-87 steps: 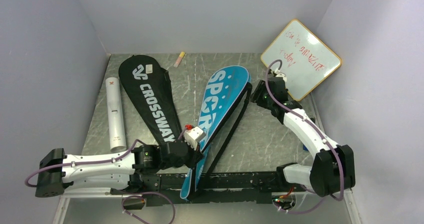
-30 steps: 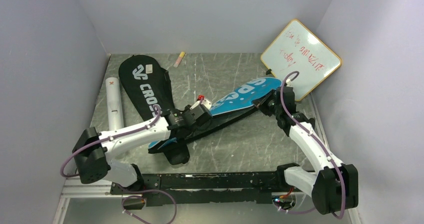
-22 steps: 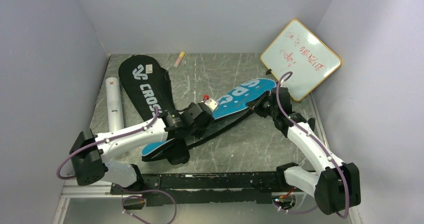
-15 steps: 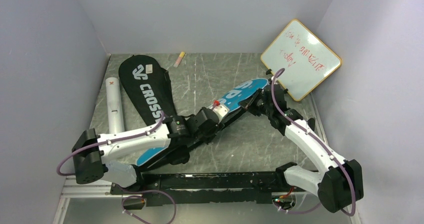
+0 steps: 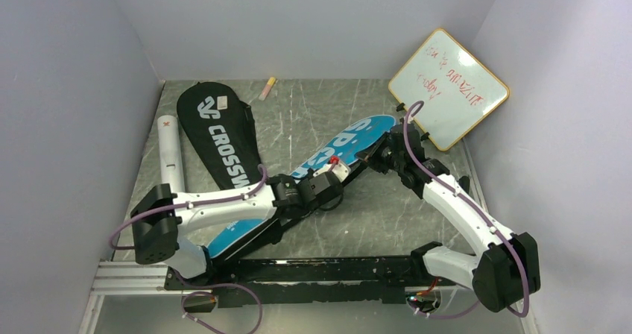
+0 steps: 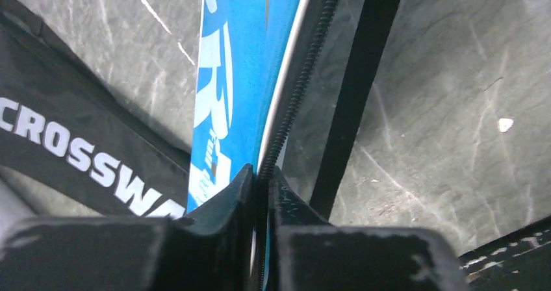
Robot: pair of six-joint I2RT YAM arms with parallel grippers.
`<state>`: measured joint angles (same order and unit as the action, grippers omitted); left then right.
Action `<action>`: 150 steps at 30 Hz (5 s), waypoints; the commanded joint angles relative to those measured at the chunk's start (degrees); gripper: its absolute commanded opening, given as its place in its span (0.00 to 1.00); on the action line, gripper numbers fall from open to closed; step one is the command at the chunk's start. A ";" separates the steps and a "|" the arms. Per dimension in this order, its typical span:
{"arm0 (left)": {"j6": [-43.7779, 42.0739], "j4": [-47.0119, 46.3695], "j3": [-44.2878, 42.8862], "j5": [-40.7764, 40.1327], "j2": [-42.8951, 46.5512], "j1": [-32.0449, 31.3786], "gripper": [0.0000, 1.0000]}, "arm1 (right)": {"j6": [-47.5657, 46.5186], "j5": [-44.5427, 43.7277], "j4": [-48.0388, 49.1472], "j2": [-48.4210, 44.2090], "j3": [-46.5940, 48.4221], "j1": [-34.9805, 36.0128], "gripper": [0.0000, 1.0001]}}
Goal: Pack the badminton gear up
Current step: Zip the racket bag at the center of the board.
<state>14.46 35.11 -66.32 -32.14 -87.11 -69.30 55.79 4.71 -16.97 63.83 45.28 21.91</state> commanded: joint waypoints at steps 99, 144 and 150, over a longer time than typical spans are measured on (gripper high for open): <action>-9.80 -4.97 3.67 10.33 11.81 10.23 0.05 | 13.69 36.55 76.33 6.07 -25.22 -27.27 0.24; -10.25 -4.53 3.12 11.60 9.37 10.40 0.05 | 0.11 29.68 53.18 -5.62 -25.32 -1.12 0.00; -10.28 -4.66 2.88 12.19 9.32 10.65 0.05 | 0.49 26.73 56.70 -3.06 -26.87 5.47 0.00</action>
<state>5.10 34.13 -61.69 -20.78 -77.49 -59.07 56.49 30.44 34.52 59.86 19.57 22.35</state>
